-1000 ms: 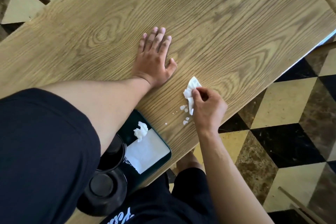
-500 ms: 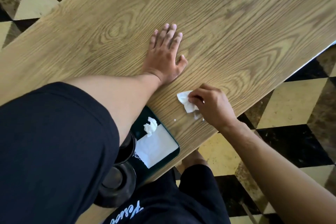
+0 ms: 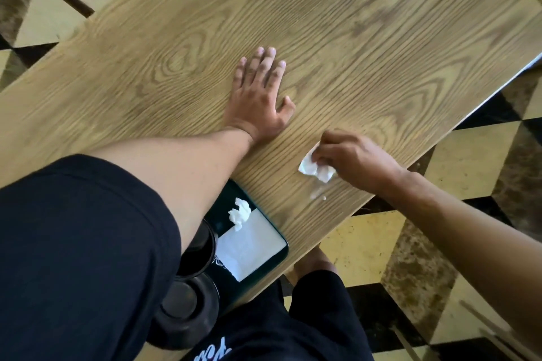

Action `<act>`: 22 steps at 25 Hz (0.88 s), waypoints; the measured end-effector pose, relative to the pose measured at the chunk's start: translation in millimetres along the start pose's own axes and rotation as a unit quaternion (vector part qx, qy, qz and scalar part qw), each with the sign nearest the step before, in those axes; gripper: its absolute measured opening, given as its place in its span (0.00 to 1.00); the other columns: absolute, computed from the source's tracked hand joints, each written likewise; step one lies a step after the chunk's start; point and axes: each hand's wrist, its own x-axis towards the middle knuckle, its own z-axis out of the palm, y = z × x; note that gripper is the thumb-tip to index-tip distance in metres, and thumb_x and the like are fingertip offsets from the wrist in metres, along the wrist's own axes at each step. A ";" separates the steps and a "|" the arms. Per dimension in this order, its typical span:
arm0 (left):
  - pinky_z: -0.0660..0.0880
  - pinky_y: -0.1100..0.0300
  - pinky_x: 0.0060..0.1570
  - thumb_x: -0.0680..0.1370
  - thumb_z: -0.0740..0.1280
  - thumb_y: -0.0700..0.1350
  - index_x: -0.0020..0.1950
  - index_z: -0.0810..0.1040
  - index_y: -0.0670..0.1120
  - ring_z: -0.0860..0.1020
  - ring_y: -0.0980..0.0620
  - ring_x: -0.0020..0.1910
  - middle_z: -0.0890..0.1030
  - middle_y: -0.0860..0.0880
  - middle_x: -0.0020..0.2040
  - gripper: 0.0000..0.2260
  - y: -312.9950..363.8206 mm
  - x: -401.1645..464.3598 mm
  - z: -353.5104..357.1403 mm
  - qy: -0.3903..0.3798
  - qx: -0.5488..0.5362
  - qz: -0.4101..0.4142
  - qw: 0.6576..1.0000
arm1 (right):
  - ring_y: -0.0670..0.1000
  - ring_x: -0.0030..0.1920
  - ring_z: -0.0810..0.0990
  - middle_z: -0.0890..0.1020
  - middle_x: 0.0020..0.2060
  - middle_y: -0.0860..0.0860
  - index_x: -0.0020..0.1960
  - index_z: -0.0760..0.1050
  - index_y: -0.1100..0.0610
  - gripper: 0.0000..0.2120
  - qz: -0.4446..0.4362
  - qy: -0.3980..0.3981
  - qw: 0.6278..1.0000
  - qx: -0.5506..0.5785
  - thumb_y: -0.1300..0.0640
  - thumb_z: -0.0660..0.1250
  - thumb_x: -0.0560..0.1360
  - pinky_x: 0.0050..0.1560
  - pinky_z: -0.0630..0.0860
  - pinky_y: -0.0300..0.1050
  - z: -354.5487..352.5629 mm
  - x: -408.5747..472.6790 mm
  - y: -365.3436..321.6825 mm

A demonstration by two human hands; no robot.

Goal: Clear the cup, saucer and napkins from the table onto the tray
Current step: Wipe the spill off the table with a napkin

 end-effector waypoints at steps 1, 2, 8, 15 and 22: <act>0.50 0.39 0.81 0.77 0.63 0.53 0.79 0.68 0.40 0.57 0.40 0.83 0.62 0.38 0.82 0.32 -0.5 -0.1 -0.2 0.004 -0.007 -0.002 1.000 | 0.57 0.41 0.81 0.81 0.42 0.55 0.48 0.86 0.60 0.07 0.077 0.070 0.994 0.015 0.69 0.71 0.75 0.41 0.78 0.48 -4.6 -3.9 10.0; 0.50 0.39 0.81 0.77 0.63 0.53 0.79 0.68 0.40 0.56 0.40 0.83 0.62 0.38 0.82 0.32 -0.6 -0.5 -0.3 0.005 -0.009 -0.003 1.000 | 0.57 0.41 0.82 0.82 0.42 0.55 0.48 0.87 0.61 0.06 0.161 0.142 0.976 0.039 0.68 0.73 0.76 0.42 0.76 0.46 -1.8 -8.7 11.3; 0.50 0.40 0.81 0.79 0.61 0.54 0.79 0.68 0.41 0.56 0.40 0.83 0.61 0.39 0.83 0.31 -1.1 -0.2 -0.3 0.003 0.018 0.001 1.000 | 0.52 0.40 0.82 0.83 0.42 0.54 0.48 0.86 0.61 0.07 0.216 0.219 0.943 0.125 0.70 0.76 0.73 0.43 0.77 0.39 93.7 -49.6 -91.9; 0.50 0.39 0.81 0.78 0.61 0.54 0.79 0.68 0.41 0.56 0.40 0.83 0.61 0.39 0.83 0.32 -1.2 -0.3 1.0 0.006 0.004 0.003 1.000 | 0.51 0.42 0.80 0.82 0.44 0.56 0.49 0.86 0.62 0.04 0.282 0.284 0.914 0.068 0.68 0.74 0.76 0.46 0.77 0.46 28.1 -32.8 -7.4; 0.53 0.38 0.80 0.78 0.61 0.54 0.78 0.70 0.41 0.59 0.39 0.82 0.64 0.39 0.82 0.31 -1.5 0.1 4.5 0.034 0.007 0.009 0.999 | 0.57 0.43 0.83 0.81 0.44 0.58 0.49 0.85 0.64 0.09 0.090 0.109 0.982 0.127 0.73 0.76 0.71 0.46 0.82 0.52 81.4 -73.0 -77.3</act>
